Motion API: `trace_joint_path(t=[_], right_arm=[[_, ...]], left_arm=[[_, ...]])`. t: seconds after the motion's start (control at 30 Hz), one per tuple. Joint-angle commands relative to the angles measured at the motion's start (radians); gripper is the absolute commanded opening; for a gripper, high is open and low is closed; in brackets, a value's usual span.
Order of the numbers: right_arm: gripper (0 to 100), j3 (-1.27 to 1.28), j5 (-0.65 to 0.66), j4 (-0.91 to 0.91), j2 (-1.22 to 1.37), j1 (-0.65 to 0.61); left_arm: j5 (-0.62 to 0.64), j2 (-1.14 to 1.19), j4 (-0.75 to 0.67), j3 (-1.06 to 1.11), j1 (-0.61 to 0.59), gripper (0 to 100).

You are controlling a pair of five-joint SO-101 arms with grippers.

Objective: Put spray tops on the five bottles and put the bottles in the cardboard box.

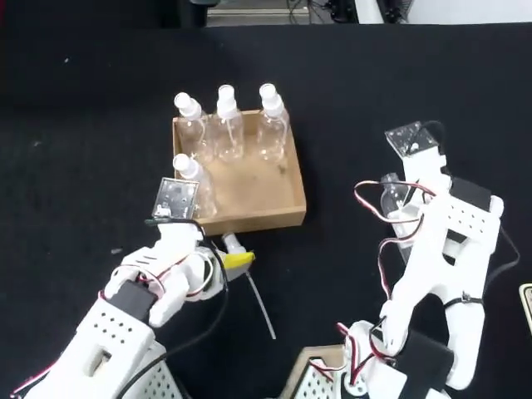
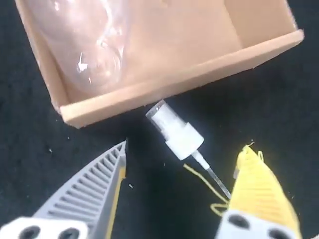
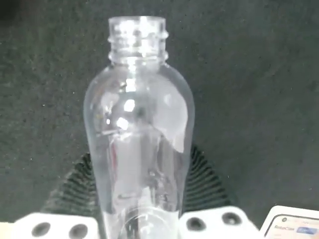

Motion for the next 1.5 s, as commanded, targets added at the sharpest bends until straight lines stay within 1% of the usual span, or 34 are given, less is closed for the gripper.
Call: trace_joint_path(t=[0.0,0.23,0.37,0.43,0.53,0.63,0.83,0.93,1.03,1.13,1.23,1.33,1.47], right_arm=[[1.1,-0.008,0.0,0.008,-0.059,-0.012],[1.1,-0.007,-0.002,0.006,-0.053,-0.017],[1.1,-0.007,0.0,0.008,-0.059,-0.012],[1.1,-0.007,0.0,0.008,-0.059,-0.012],[1.1,-0.007,0.0,0.008,-0.059,-0.012],[1.1,-0.007,0.0,0.008,-0.053,-0.012],[1.1,-0.007,0.0,0.008,-0.053,-0.012],[1.1,-0.007,0.0,0.008,-0.053,-0.012],[1.1,-0.007,0.0,0.008,-0.054,-0.014],[1.1,-0.007,0.0,0.008,-0.058,-0.014],[1.1,-0.007,0.0,0.008,-0.058,-0.014],[1.1,-0.007,0.0,0.008,-0.058,-0.014],[1.1,-0.007,0.002,0.008,-0.058,-0.014]], left_arm=[[0.015,0.064,-0.021,-0.081,0.007,32],[0.029,0.275,-0.026,-0.194,0.008,32],[0.114,0.37,-0.026,-0.231,0.01,33],[0.176,0.41,-0.025,-0.246,0.022,32],[0.284,0.443,-0.017,-0.257,0.033,32],[0.345,0.451,-0.017,-0.252,0.039,32],[0.359,0.46,-0.026,-0.266,0.056,32],[0.396,0.46,-0.026,-0.269,0.048,32],[0.407,0.46,-0.028,-0.274,0.056,32],[0.407,0.462,-0.074,-0.266,0.048,32],[0.402,0.466,-0.086,-0.269,0.051,32],[0.4,0.509,-0.089,-0.288,0.051,32],[0.4,0.635,-0.089,-0.343,0.048,32]])
